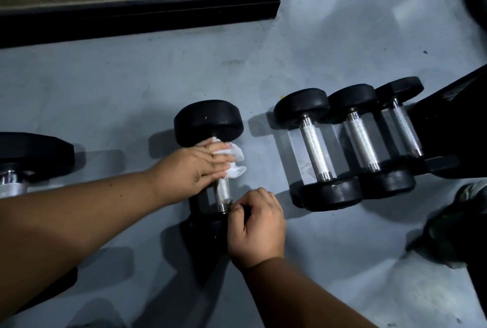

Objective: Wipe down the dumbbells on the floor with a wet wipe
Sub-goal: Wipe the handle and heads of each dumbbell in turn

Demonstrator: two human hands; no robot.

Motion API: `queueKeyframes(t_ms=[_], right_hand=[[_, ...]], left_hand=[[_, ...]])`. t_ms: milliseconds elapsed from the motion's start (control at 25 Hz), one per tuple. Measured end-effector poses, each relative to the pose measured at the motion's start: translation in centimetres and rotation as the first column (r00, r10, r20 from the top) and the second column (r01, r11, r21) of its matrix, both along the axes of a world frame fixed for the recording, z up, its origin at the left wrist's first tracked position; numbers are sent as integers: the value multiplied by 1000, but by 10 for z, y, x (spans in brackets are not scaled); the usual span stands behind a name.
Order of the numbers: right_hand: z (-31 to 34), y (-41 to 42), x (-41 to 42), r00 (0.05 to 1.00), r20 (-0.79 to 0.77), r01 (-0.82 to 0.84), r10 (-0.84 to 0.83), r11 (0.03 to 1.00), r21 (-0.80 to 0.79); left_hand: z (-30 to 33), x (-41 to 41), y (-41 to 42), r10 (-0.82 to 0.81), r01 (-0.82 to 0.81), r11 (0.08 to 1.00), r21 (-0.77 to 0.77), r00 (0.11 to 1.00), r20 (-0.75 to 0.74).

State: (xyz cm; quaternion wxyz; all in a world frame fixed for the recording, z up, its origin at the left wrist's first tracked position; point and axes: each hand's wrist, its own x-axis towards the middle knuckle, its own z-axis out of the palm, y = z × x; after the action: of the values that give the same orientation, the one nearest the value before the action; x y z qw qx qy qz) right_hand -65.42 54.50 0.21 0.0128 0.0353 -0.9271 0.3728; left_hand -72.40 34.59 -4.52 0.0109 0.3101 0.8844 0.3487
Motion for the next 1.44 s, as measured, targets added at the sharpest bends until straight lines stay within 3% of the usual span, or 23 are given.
queueKeyframes(t_ms=[240, 440, 600, 840, 1080, 1320, 1440], right_hand=[[-3, 0, 1, 1000, -6, -5, 5, 1000, 3], [-3, 1, 1, 1000, -7, -8, 8, 1000, -19], [-6, 5, -1, 1000, 6, -7, 7, 999, -34], [-9, 14, -6, 999, 31, 14, -10, 993, -116], [-14, 23, -10, 999, 51, 19, -11, 986, -166], [-17, 32, -14, 995, 96, 57, -35, 971, -233], [-16, 34, -15, 990, 129, 79, -49, 968, -238]], left_hand=[[0, 22, 7, -312, 311, 950, -27, 949, -39], [1, -19, -13, -117, 117, 993, -12, 993, -35], [-1, 3, 2, -5, 5, 1000, 22, 1000, -6], [-5, 16, 9, -303, 302, 953, -17, 951, -69], [-3, -11, 4, -17, 18, 1000, 19, 999, -41], [2, 15, 24, -247, 248, 969, 12, 968, -34], [0, -19, 9, -159, 159, 987, -20, 987, -17]])
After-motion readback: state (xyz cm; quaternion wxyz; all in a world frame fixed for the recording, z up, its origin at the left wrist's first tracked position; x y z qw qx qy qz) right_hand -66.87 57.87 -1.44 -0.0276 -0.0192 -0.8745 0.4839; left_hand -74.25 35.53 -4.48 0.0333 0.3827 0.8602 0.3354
